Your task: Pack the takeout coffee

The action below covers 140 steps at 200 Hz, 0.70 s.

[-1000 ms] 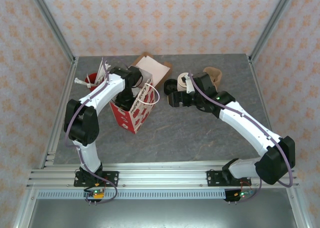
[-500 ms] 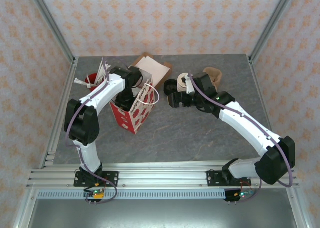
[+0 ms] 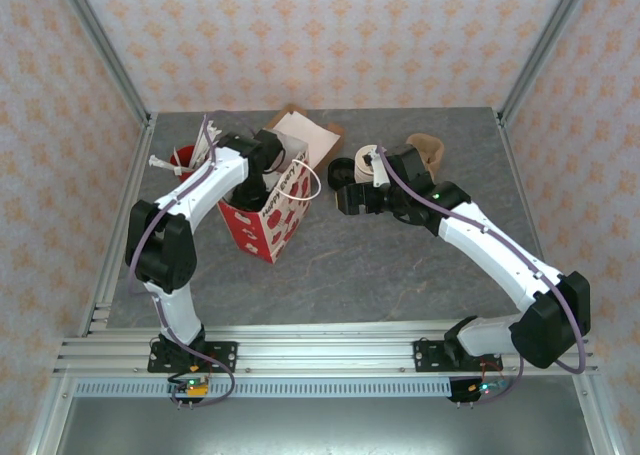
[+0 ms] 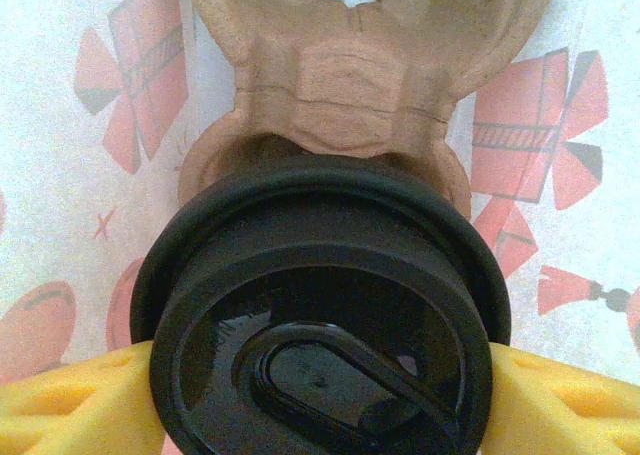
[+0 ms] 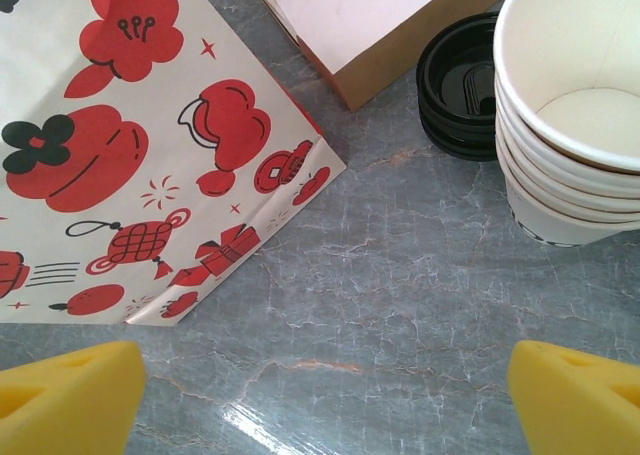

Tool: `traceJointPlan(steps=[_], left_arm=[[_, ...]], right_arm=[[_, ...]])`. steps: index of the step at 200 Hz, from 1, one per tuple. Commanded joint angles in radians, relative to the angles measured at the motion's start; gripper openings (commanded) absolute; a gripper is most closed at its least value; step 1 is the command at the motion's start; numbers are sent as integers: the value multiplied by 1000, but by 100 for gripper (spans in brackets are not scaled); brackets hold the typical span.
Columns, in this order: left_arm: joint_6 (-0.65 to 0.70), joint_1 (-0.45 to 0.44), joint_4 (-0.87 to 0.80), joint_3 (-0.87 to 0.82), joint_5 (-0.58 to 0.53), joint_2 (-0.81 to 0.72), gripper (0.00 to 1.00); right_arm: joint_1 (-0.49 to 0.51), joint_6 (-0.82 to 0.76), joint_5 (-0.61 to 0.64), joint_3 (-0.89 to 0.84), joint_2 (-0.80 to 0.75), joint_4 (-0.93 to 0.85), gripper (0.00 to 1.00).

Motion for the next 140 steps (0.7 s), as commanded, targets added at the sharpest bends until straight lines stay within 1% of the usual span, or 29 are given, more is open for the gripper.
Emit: traceJointPlan(steps=[1,103,140], left_arm=[[-1,7,9,-4,0,-43,77],[8,7,-41,54,-9,-105,85],[8,7,-52,74,-20,-137,89]], right_arm=[[7,6,2,38,-3,-18,94],[13,8,4,47,1,-23,94],[15,11,9,47,0,-23,94]])
